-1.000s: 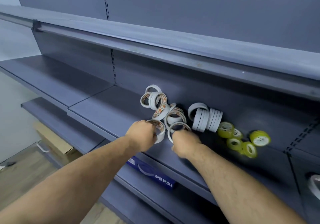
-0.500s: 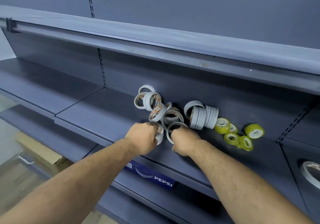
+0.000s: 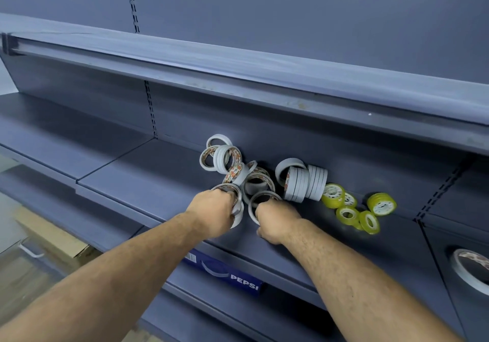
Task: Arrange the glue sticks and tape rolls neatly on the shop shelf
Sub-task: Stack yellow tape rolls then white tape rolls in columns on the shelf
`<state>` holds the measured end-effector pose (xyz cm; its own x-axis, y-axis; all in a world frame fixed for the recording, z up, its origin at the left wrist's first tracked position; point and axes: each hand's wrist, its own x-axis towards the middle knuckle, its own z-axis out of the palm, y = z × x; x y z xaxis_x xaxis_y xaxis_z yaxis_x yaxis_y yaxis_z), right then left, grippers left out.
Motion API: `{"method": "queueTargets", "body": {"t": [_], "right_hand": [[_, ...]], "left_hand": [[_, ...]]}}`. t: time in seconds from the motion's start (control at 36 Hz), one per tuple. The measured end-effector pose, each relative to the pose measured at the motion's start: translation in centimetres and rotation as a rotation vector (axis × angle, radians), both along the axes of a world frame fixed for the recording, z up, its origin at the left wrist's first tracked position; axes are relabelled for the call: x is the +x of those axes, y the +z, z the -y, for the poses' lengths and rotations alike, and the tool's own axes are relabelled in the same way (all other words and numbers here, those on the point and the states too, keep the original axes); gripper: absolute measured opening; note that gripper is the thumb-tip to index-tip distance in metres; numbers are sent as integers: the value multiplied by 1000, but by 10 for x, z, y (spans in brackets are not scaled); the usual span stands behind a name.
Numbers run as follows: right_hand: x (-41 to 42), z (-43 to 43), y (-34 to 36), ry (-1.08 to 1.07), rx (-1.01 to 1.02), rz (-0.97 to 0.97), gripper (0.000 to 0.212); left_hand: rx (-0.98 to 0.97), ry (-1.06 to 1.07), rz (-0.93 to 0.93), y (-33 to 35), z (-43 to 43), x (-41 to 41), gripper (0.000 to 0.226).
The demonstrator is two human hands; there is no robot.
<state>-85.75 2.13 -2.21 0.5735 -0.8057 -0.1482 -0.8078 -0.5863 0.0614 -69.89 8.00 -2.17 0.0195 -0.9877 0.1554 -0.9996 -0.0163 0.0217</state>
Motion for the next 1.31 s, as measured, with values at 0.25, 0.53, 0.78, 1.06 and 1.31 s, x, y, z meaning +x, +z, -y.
{"method": "queueTargets", "body": {"t": [0.25, 0.53, 0.78, 1.06, 1.31], "right_hand": [[-4, -11, 3, -11, -81, 15, 11], [-35, -36, 26, -96, -266, 278, 22], [-155, -82, 26, -311, -289, 230, 9], [-308, -131, 23, -505, -326, 316, 9], [-444, -163, 23, -533, -336, 370, 16]], "left_hand": [[-129, -38, -103, 7, 4, 7, 18], [-313, -102, -190, 0, -2, -8, 30], [-288, -306, -298, -5, -4, -106, 13], [-238, -470, -337, 7, -28, -259, 8], [-156, -435, -335, 18, -47, -392, 12]]}}
